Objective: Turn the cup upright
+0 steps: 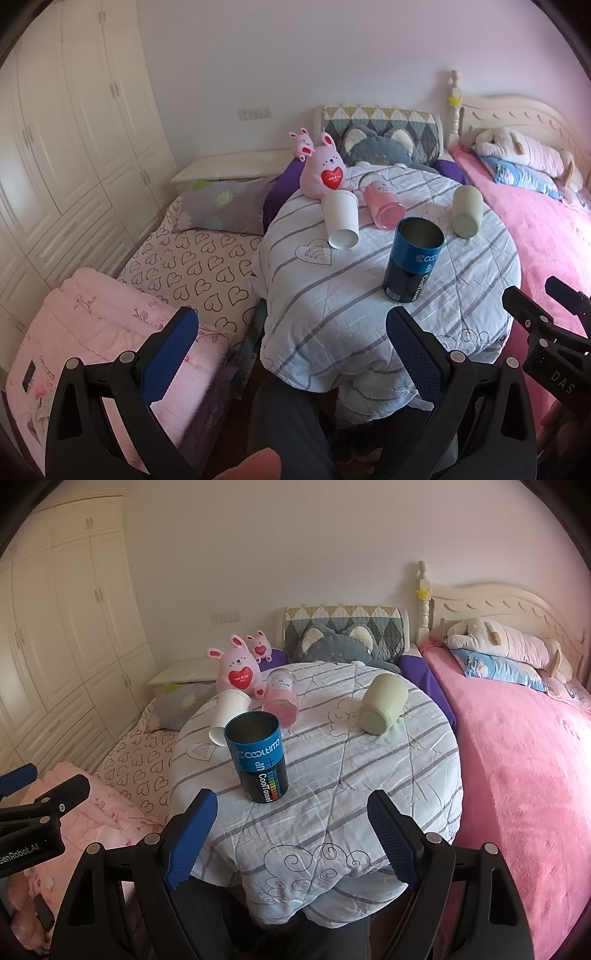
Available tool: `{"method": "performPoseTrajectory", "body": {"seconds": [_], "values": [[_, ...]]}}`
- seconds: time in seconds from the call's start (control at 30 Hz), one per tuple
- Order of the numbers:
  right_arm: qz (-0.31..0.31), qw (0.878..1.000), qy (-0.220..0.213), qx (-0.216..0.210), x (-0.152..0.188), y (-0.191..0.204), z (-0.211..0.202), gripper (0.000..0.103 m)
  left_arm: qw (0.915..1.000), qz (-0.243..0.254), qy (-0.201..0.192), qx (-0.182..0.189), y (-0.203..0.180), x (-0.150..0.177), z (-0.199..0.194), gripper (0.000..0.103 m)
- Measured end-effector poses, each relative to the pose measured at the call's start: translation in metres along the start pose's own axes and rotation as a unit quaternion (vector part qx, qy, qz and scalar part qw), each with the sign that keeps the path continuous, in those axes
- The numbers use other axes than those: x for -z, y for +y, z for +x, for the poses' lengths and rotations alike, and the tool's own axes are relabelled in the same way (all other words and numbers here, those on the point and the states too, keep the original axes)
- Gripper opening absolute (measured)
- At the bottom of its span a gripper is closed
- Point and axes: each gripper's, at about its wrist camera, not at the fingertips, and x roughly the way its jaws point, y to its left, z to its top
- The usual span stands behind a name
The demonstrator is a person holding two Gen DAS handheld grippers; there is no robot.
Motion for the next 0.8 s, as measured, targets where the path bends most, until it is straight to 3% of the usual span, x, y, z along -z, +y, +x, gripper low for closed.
{"method": "performPoseTrajectory", "body": {"seconds": [0.8], "values": [[0.009, 1.0, 0.009, 0.002, 0.001, -0.009, 0.01, 0.085, 0.9999, 0.008, 0.0, 0.013, -0.011, 0.001, 0.006, 0.103]]}}
